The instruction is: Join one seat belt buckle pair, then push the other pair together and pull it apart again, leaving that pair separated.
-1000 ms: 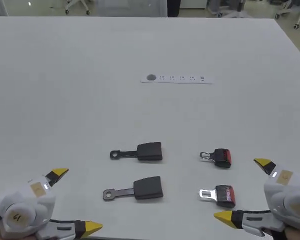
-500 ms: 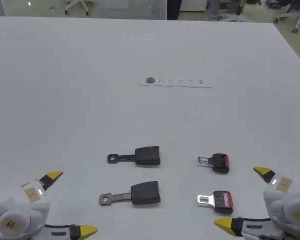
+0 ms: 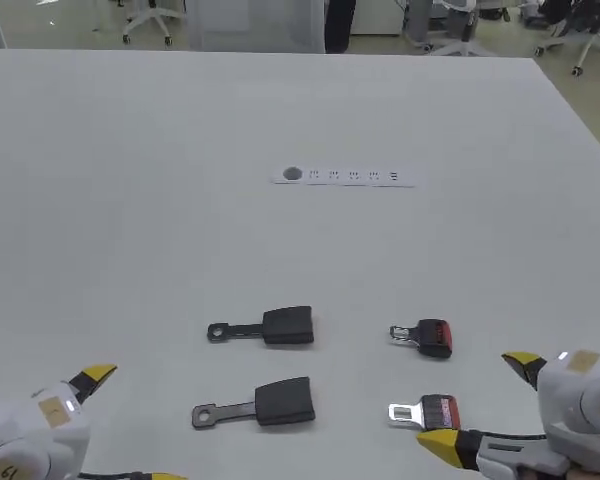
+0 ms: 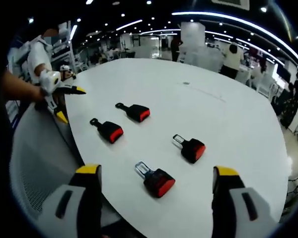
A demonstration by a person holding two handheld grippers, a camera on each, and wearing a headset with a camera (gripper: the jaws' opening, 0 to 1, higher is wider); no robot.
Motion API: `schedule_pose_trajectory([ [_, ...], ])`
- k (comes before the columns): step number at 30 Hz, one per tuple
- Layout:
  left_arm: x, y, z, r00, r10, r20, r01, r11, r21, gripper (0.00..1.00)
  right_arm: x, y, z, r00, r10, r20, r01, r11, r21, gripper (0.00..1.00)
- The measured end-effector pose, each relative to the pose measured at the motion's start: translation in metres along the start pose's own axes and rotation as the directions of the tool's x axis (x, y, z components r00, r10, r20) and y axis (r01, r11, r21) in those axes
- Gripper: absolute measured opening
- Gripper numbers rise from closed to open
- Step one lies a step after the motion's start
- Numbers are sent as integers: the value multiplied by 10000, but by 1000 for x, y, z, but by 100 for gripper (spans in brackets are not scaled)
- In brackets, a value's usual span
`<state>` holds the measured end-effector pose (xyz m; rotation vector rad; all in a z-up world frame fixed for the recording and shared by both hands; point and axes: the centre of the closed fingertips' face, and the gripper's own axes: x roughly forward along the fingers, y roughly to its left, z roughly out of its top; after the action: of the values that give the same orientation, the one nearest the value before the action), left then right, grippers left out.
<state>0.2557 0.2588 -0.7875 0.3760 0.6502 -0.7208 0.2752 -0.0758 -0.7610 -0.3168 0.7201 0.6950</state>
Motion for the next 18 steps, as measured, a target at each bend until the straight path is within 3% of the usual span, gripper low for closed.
schedule_pose_trajectory([
  [5,-1,3,0,9999,132,50,-132,9999,-112,99,2,3,-6,9996,37,-296,-39,10000,-43,91],
  [10,-2,6,0,9995,296,93,-295,9995,-136,98,2,9,-8,9982,267,-528,-282,9992,-281,82],
  [16,-2,-1,0,10000,16,-30,-15,9999,164,93,2,10,2,9992,372,-128,-380,9970,-681,73],
  [18,-2,-3,1,9999,-8,-120,15,9985,542,93,-1,10,3,9992,388,-100,-394,9972,-635,72],
])
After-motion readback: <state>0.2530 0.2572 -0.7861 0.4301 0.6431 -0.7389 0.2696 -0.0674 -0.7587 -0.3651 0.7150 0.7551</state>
